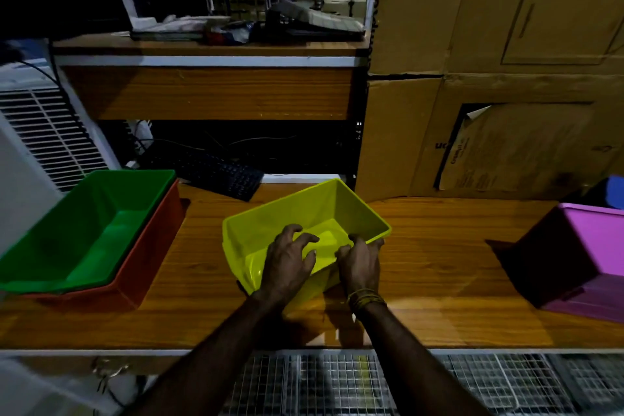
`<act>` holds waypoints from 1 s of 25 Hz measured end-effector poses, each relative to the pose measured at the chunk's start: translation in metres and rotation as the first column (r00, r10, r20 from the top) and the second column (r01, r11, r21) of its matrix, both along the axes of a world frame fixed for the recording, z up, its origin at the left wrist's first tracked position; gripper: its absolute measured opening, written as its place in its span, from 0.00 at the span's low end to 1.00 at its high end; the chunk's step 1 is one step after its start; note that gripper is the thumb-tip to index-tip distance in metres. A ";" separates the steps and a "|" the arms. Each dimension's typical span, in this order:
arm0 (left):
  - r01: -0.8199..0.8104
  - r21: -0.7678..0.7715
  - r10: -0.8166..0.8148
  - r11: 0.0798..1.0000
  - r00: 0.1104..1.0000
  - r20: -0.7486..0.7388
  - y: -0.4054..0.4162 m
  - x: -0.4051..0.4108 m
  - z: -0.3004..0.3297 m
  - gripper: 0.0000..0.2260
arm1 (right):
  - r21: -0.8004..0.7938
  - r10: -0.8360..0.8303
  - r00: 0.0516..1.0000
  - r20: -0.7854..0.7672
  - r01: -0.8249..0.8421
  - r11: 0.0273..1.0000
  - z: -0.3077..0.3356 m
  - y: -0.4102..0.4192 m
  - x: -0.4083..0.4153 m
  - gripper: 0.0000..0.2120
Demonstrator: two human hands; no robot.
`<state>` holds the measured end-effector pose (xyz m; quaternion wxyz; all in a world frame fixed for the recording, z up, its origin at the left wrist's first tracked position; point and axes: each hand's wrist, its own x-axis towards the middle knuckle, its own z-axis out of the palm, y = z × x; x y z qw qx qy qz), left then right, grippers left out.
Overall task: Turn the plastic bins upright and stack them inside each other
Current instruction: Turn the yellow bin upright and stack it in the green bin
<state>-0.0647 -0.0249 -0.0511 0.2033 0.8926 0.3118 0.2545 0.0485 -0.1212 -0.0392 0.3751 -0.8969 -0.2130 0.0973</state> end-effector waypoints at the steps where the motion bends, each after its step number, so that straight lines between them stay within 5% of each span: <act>1: -0.022 0.013 0.023 1.000 0.999 -0.025 0.003 -0.002 0.000 0.12 | -0.025 0.007 1.000 0.000 -0.007 1.000 0.002 0.000 0.004 0.18; 15: -0.311 0.053 0.292 0.949 0.802 -0.521 0.027 -0.010 0.003 0.30 | -0.049 0.392 0.910 0.138 -0.389 0.920 0.005 -0.006 0.067 0.18; 21: -0.343 0.127 0.356 0.931 0.772 -0.526 0.032 -0.023 -0.005 0.32 | -0.085 0.321 0.939 0.121 -0.313 0.946 -0.006 -0.019 0.010 0.25; 25: -0.336 0.068 0.330 0.940 0.837 -0.437 0.035 -0.029 -0.004 0.33 | -0.148 0.206 0.968 0.143 -0.185 0.972 -0.024 -0.033 -0.038 0.26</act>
